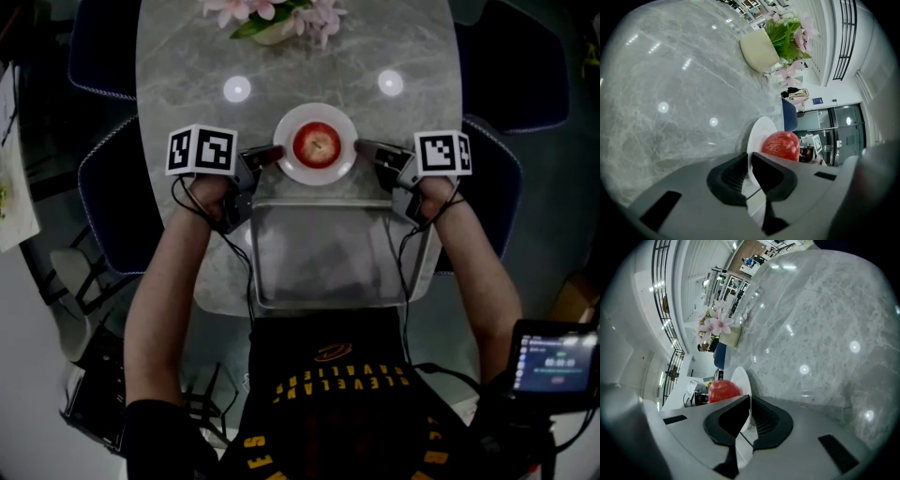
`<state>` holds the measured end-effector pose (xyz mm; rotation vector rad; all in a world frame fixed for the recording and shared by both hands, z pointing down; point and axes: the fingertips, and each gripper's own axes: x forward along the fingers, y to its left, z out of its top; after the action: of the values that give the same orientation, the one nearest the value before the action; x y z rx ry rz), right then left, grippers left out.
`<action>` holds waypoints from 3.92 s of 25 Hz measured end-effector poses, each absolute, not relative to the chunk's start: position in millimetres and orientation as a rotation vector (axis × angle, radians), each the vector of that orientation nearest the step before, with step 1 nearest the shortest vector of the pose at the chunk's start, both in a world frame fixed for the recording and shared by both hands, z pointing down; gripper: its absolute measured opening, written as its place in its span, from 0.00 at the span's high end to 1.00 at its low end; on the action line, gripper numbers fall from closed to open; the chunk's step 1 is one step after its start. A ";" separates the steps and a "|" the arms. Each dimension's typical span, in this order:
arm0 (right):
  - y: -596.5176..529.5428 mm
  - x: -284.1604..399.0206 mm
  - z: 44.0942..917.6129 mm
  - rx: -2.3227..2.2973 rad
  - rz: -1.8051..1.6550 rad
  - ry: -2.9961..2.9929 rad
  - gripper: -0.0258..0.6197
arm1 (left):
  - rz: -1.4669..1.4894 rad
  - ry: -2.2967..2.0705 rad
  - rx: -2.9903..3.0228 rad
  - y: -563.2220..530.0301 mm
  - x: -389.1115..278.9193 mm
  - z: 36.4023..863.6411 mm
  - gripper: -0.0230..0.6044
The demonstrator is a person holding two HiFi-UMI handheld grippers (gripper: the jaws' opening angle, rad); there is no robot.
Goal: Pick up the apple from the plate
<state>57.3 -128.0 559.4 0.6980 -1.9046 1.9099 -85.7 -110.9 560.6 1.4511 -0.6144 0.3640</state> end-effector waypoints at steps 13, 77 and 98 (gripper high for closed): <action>-128.2 58.7 563.3 0.706 1.912 -1.895 0.92 | 0.368 -0.612 1.454 -110.0 -84.0 563.9 0.91; 30.0 63.5 335.5 1.096 0.600 -2.716 0.92 | 0.190 -1.362 2.278 48.2 -18.5 315.3 0.91; 59.0 53.1 323.9 1.025 0.425 -2.718 0.92 | 0.133 -1.459 2.294 62.1 -22.2 297.1 0.91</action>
<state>53.1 59.0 323.9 1.0250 -2.7181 0.4245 -22.2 62.1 297.1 2.2943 -1.4591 0.1328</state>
